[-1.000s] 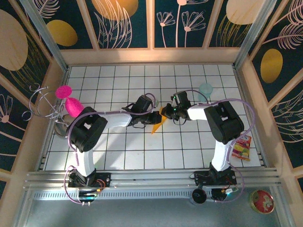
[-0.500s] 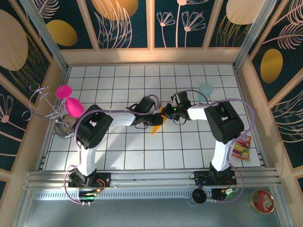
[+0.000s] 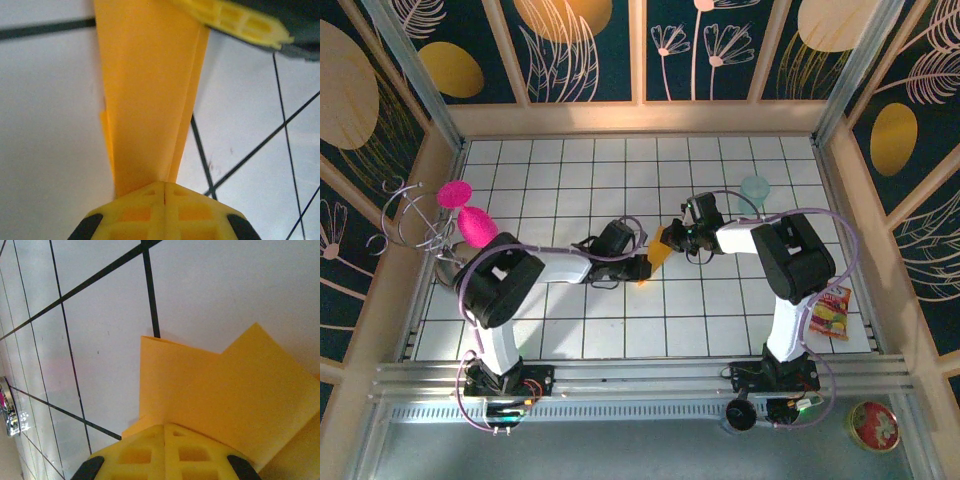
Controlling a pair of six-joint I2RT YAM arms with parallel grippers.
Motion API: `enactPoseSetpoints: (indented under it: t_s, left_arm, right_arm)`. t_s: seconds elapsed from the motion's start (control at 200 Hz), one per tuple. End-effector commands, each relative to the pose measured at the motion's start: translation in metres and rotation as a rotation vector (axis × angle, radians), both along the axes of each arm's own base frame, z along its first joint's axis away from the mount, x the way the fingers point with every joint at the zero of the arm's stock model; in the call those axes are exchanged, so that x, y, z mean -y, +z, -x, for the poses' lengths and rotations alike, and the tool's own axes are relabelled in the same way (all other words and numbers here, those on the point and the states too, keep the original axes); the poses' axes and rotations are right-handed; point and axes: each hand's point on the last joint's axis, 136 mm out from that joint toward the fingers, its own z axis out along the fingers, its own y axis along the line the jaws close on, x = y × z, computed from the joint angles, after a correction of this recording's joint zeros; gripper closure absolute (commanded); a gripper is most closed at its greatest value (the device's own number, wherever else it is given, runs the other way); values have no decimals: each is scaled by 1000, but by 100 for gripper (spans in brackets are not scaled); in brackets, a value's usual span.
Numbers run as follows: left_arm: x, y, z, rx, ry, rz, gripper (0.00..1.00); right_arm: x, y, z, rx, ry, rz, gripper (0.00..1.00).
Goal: Fold a paper plane with a square sheet of paper (pick it up from the middle)
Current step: Fold the wing for the fifth time at the center of the table.
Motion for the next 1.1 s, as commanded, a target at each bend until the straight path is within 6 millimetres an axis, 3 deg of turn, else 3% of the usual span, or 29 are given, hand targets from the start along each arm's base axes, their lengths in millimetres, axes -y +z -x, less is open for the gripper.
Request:
enactPoseSetpoints:
  t_s: [0.0, 0.17, 0.27, 0.445, 0.566, 0.696, 0.771, 0.786, 0.866, 1.096]
  left_arm:
    - [-51, -45, 71, -217, -55, -222, 100]
    - [-72, -43, 83, -222, -40, -282, 100]
    - [-64, -15, 64, -134, -25, -259, 100]
    - [-33, 50, 16, 81, 49, -106, 100]
    - [-11, 73, -4, 135, 78, 5, 100]
    - [14, 61, -16, 77, 62, 32, 100]
    - [12, 31, -20, 29, 91, -30, 100]
    - [17, 36, -27, 41, 95, -18, 100]
    - [21, 27, -32, 22, 108, -24, 100]
    - [8, -6, -30, -41, 156, -113, 100]
  right_arm:
    - [36, -56, 26, -159, -57, 167, 95]
    - [35, -54, 27, -158, -56, 161, 95]
    - [31, -50, 28, -151, -45, 145, 95]
    - [19, -39, 31, -135, -19, 100, 95]
    - [14, -34, 31, -120, -8, 76, 95]
    - [10, -29, 28, -106, 2, 48, 95]
    - [7, -24, 25, -89, 12, 33, 95]
    - [7, -24, 24, -87, 12, 31, 95]
    - [3, -17, 21, -68, 20, 10, 95]
    - [-3, -4, 14, -23, 46, -40, 94]
